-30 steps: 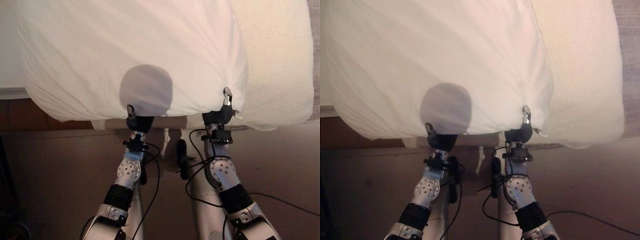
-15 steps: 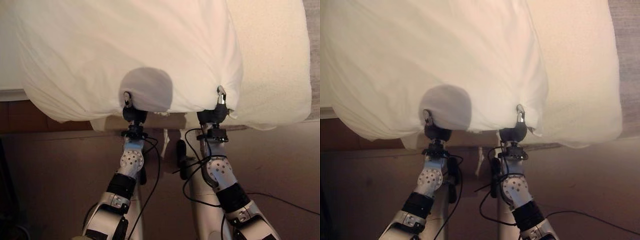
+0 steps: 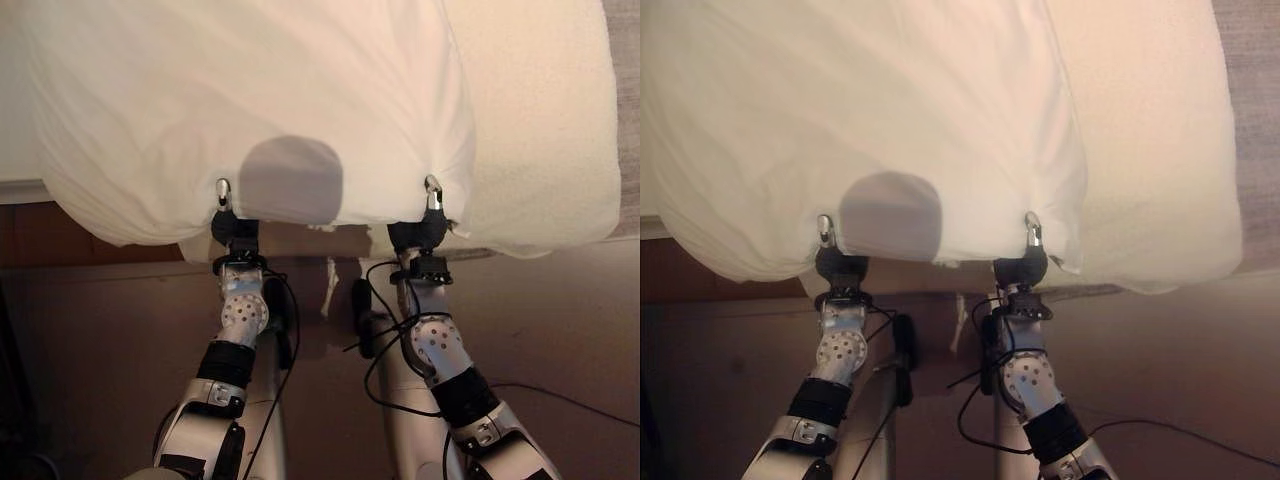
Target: Make the bed
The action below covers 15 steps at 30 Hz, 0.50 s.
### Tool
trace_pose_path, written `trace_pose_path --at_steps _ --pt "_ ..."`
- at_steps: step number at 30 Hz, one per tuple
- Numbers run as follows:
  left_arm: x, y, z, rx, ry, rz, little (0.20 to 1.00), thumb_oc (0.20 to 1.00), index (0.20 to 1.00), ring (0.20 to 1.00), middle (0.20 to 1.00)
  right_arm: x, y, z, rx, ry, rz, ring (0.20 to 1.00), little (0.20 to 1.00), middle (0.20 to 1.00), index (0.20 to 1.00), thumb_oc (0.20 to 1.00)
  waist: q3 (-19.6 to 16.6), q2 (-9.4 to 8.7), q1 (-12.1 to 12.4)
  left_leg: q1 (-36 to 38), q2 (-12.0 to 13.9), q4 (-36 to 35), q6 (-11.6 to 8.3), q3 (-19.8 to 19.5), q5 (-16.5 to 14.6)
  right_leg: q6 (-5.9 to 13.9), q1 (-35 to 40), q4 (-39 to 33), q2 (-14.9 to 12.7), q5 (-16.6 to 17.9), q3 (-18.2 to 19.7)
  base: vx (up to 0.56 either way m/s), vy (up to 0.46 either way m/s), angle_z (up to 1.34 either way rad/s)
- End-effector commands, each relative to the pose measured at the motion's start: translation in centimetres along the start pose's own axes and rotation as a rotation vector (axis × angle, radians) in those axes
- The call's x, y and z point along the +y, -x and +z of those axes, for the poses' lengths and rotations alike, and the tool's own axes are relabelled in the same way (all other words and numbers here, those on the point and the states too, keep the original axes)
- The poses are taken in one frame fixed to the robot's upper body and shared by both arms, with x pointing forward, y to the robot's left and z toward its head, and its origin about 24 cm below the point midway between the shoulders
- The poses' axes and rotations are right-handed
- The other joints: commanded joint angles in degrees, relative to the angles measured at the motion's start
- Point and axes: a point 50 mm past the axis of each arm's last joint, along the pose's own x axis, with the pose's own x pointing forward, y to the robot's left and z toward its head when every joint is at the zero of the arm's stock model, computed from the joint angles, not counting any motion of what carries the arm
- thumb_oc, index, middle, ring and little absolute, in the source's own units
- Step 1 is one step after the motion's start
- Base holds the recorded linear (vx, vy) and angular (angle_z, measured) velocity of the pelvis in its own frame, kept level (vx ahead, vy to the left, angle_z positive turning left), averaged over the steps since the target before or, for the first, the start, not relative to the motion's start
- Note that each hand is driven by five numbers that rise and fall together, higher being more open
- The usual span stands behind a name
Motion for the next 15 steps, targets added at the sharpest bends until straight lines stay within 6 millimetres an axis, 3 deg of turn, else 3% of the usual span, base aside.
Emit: trace_pose_path --at_steps 1,7,8,9,10,11,15 --pt "1.9 -0.6 7.8 -0.357 -0.018 0.119 1.000 1.000 1.000 1.000 1.000 2.3 1.1 4.0 -0.160 0.045 0.127 0.200 0.200 0.200 0.200 0.200 -5.7 1.94 -0.6 -1.5 -1.9 4.0 1.58 1.8 -4.6 3.96 0.6 -7.7 1.2 5.4 -1.3 0.00 0.000 0.00" --pt "1.9 -0.5 9.1 -0.416 -0.027 0.151 1.000 1.000 1.000 1.000 1.000 2.3 1.3 4.1 -0.158 0.064 0.114 0.200 0.200 0.200 0.200 0.200 -5.4 2.24 -0.5 -1.0 -1.8 3.6 1.55 2.0 -4.5 3.95 1.2 -8.3 1.1 5.5 -1.2 0.00 0.000 0.00" --pt "1.9 -0.5 9.2 -0.412 -0.032 0.153 0.875 0.875 0.875 0.875 0.875 2.3 1.3 4.2 -0.159 0.068 0.114 0.200 0.200 0.200 0.200 0.200 -5.4 2.34 -0.5 -0.8 -1.8 3.5 1.57 2.1 -4.6 3.95 1.3 -8.3 1.1 5.5 -1.2 0.00 0.000 0.00" --pt "1.8 -0.5 9.2 -0.414 -0.033 0.153 0.432 0.432 0.432 0.432 0.432 2.3 1.3 4.2 -0.159 0.070 0.114 0.200 0.200 0.200 0.200 0.200 -5.4 2.39 -0.5 -0.8 -1.8 3.5 1.55 2.1 -4.6 3.92 1.3 -8.3 1.1 5.4 -1.1 0.00 0.000 0.00" --pt "1.9 -0.5 9.1 -0.414 -0.036 0.159 0.269 0.269 0.269 0.269 0.269 2.2 1.3 4.2 -0.157 0.071 0.110 0.200 0.200 0.200 0.200 0.200 -5.4 2.41 -0.5 -0.7 -1.8 3.6 1.49 2.1 -4.5 3.88 1.4 -8.3 1.2 5.4 -1.1 0.00 0.000 0.00" --pt "1.9 -0.5 9.1 -0.412 -0.039 0.160 0.200 0.200 0.200 0.200 0.200 2.2 1.3 4.1 -0.152 0.074 0.107 0.200 0.200 0.200 0.200 0.200 -5.4 2.47 -0.5 -0.5 -1.8 3.5 1.52 2.1 -4.6 3.87 1.4 -8.2 1.2 5.4 -1.0 0.00 0.000 0.00" --pt "1.9 -0.5 8.8 -0.412 -0.032 0.168 0.200 0.200 0.200 0.200 0.200 2.1 1.3 4.2 -0.153 0.081 0.103 0.200 0.200 0.200 0.200 0.200 -5.2 2.61 -0.6 0.1 -1.9 3.0 1.39 2.2 -4.3 3.97 1.8 -8.4 1.2 5.7 -0.7 0.00 -0.002 -0.01"
